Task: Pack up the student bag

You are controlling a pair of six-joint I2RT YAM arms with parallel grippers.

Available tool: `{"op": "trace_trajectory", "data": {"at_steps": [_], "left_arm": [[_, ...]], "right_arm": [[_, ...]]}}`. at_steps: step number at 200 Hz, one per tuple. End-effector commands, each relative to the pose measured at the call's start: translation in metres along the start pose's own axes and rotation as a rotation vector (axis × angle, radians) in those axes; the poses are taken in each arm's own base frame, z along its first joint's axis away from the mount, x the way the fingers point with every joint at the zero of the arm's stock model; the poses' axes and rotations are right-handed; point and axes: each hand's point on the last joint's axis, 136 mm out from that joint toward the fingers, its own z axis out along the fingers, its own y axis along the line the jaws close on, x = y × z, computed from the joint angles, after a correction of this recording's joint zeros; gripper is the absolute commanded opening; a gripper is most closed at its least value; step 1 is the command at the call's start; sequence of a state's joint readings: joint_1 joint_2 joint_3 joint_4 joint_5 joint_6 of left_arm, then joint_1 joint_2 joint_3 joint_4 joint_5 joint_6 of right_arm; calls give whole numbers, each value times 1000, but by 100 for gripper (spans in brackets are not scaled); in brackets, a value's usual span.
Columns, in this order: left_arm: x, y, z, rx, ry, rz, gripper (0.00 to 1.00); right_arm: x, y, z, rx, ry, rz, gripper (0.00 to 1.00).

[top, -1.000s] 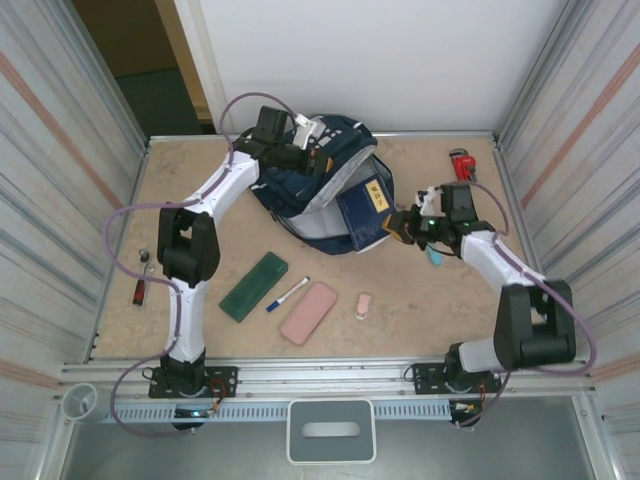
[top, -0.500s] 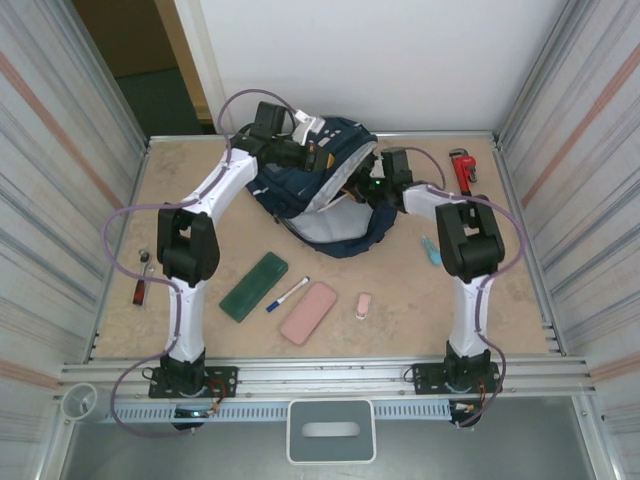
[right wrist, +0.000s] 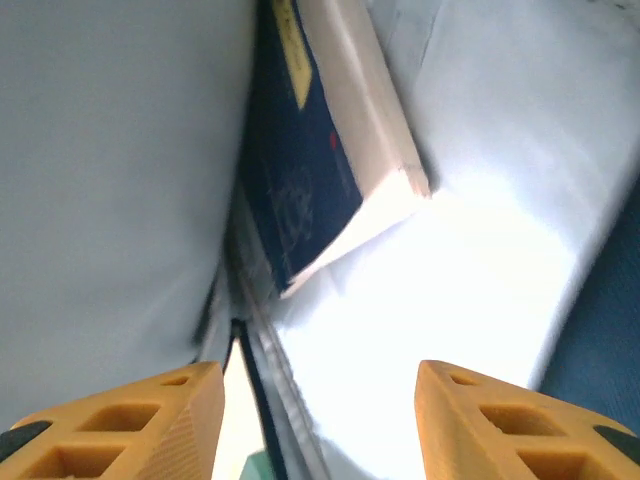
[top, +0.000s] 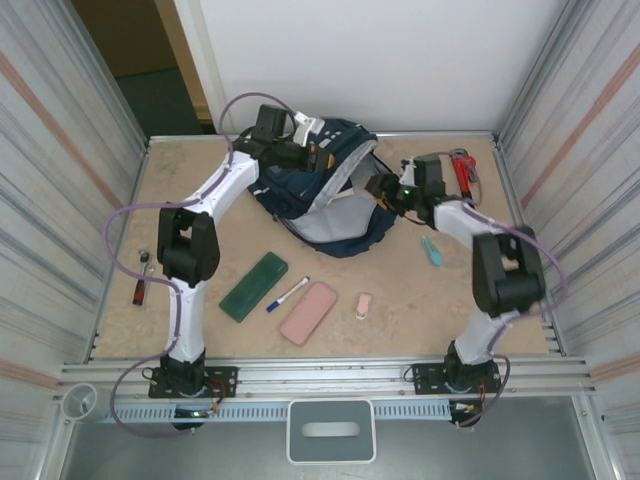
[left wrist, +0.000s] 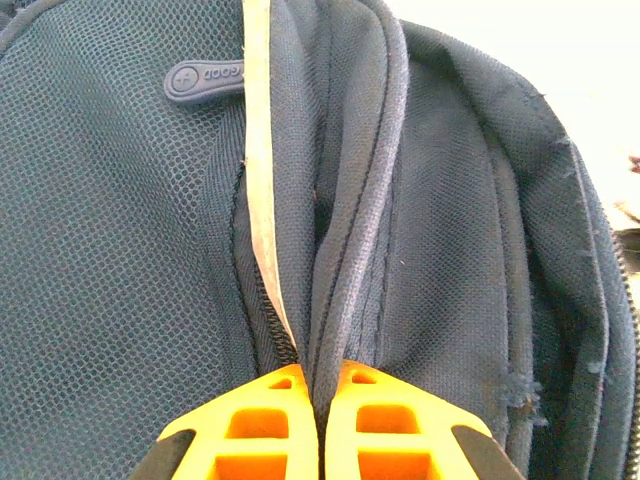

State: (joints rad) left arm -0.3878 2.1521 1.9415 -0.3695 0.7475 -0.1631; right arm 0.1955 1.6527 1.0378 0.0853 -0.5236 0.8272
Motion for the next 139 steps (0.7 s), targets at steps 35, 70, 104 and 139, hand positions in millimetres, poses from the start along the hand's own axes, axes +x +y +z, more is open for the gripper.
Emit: {"op": "trace_trajectory", "data": {"at_steps": [35, 70, 104, 139], "left_arm": [[1, 2, 14, -87, -89, -34, 0], [6, -5, 14, -135, -111, -70, 0], [18, -5, 19, -167, -135, -138, 0], [29, -10, 33, -211, -146, -186, 0]], "right_arm": [[20, -72, -58, 374, -132, -107, 63], [24, -89, -15, 377, -78, -64, 56], [13, -100, 19, 352, -34, -32, 41], [-24, -119, 32, 381, -48, -19, 11]]}}
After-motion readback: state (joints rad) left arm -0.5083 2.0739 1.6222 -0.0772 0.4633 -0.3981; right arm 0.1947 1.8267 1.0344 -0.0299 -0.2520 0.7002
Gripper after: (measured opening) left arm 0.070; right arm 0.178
